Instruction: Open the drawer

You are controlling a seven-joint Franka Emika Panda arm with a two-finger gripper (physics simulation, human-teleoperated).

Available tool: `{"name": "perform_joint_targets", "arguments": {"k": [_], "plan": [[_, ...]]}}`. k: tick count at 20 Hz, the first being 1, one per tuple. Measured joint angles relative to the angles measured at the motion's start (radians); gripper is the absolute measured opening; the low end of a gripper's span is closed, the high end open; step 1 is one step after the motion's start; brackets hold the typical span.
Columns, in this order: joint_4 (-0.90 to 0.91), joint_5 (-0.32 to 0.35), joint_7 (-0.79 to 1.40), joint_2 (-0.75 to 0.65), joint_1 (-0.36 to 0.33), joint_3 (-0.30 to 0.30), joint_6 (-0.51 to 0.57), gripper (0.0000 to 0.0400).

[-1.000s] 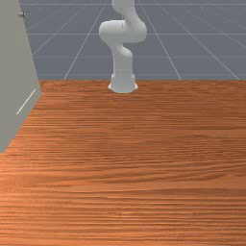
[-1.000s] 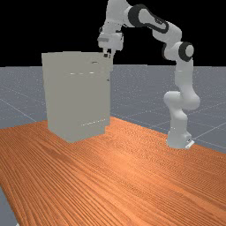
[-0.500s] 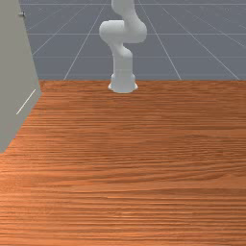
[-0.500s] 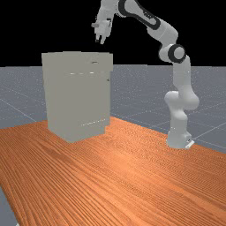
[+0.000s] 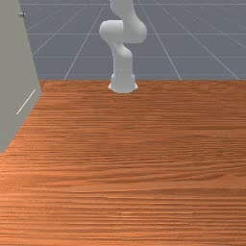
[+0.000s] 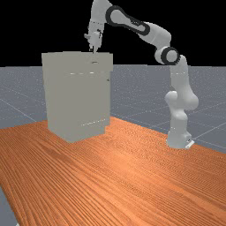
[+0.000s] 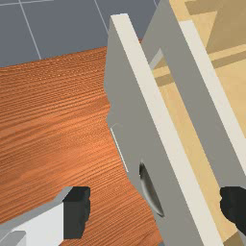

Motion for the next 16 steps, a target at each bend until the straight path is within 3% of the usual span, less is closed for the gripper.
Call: {"name": "perform_joint_targets", "arguments": {"k": [5, 16], "plan": [[-0.042, 0.005, 0.005, 0.009, 0.002, 0.006, -0.006, 0.04], [-0.223, 0.006, 0.069, -0.12, 0.085, 0.104, -0.011, 0.04]]}}
